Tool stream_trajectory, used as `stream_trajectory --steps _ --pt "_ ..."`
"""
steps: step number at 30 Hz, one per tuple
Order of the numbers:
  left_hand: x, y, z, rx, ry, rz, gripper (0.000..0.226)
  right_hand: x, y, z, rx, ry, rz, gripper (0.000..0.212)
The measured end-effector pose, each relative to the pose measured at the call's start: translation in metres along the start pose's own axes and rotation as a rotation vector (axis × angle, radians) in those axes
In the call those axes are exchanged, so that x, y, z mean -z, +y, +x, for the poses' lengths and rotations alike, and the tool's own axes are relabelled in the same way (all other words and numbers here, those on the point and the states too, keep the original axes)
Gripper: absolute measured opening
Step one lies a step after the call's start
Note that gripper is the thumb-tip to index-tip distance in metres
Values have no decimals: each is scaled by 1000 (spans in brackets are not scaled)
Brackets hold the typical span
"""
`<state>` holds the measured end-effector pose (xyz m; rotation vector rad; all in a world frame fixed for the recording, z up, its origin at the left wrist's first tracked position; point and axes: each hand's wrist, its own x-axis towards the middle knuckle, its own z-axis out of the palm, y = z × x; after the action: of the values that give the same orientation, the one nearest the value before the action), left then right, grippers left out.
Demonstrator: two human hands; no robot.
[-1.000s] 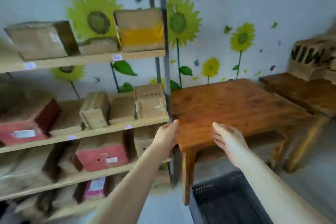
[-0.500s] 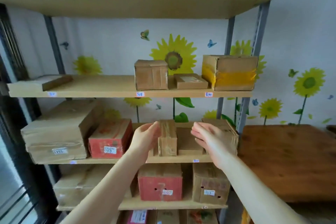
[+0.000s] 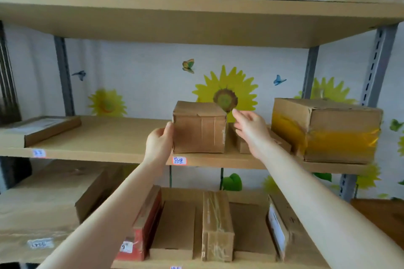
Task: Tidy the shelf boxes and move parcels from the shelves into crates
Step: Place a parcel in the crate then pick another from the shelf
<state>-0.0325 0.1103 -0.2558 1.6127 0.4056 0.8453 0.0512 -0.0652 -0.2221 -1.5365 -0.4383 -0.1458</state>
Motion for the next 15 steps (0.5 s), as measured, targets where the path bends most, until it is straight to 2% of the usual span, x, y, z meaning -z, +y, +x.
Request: stream_trajectory --steps 3,5,9,12,14,15 --pt "-8 -4 31 83 -26 40 34 -26 3 39 -75 -56 -57 49" --pt "-9 -5 43 137 -79 -3 33 -39 9 53 -146 -110 -55 58" --pt "1 -3 54 197 -198 -214 27 -54 16 61 -206 -99 44 39" --pt "10 5 64 152 -185 -457 16 -53 9 62 -167 -42 230 11" --pt "14 13 67 157 -181 -610 17 -52 5 59 -157 -85 403 11" --pt "16 16 69 165 -205 -624 19 -52 5 56 -147 -97 400 14"
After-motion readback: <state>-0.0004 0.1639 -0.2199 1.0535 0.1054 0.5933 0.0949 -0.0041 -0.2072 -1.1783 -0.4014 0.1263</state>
